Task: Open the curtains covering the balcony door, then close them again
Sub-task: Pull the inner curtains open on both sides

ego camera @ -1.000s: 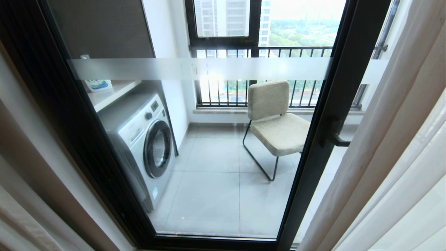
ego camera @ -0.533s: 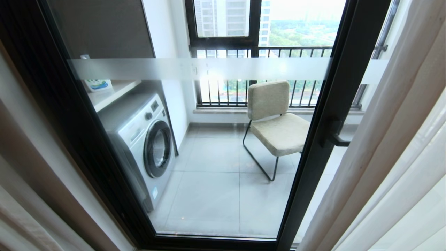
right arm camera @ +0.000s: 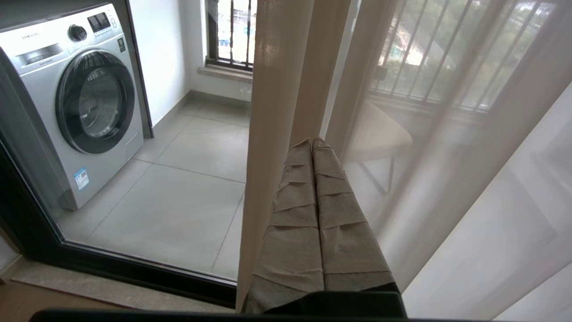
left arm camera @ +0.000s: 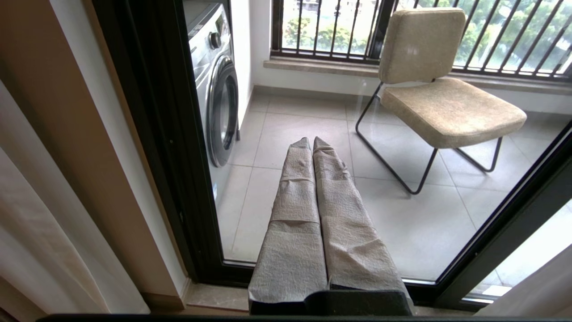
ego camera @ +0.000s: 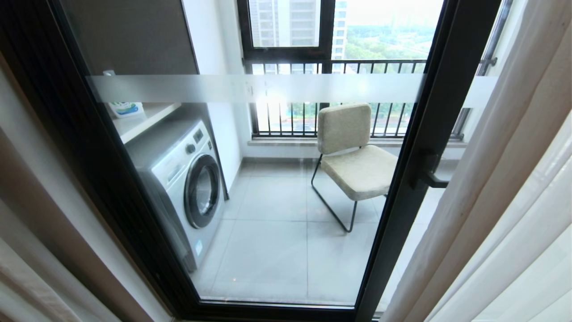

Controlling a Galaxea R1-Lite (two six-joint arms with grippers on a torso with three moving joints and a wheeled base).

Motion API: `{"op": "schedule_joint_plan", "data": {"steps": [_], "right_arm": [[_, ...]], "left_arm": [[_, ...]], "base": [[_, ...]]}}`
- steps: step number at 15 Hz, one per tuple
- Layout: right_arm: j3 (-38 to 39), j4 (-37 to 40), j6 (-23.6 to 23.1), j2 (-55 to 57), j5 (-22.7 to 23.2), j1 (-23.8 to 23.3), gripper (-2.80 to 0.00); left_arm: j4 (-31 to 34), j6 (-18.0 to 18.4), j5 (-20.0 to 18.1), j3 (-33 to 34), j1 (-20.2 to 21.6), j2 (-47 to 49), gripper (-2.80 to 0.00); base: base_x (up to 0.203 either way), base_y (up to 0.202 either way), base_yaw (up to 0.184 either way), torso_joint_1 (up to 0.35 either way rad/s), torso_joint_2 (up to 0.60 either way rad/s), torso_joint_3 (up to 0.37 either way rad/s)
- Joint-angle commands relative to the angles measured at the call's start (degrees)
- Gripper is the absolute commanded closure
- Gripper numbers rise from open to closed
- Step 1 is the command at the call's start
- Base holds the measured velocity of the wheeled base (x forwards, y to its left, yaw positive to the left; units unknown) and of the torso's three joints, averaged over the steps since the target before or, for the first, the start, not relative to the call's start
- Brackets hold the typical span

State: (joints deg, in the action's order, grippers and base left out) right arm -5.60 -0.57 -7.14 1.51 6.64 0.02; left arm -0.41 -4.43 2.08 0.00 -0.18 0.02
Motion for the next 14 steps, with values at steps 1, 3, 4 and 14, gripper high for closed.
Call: {"op": "schedule_joint_plan", "data": {"steps": [1,3,4,14], "right_arm": [[-4.75,0.04,-0.64,4.94,0.48,0.09,0.00],[-10.28,0.09,-1.03,10.01,1.01,0.45,0.00],[-12.71,0.03,-1.37,12.58,1.09,0.75,0.00],[-31.30,-5.64,-5.14,37.39,1.09,5.04,-2.80]], "left_arm": [[-0.02,-0.06,0.02,0.00,0.01,-0.02,0.00],[-0.02,-0.06,0.02,0.00,0.01,-0.02,0.00],[-0.02,-0.06,0.02,0.00,0.01,-0.02,0.00],[-0.02,-0.06,0.02,0.00,0.01,-0.02,0.00]], "base": [[0.000,0.000,0.000,0.000,0.00,0.000],[0.000,0.000,0.000,0.000,0.00,0.000],[0.000,0.000,0.000,0.000,0.00,0.000],[0.000,0.000,0.000,0.000,0.00,0.000]]}}
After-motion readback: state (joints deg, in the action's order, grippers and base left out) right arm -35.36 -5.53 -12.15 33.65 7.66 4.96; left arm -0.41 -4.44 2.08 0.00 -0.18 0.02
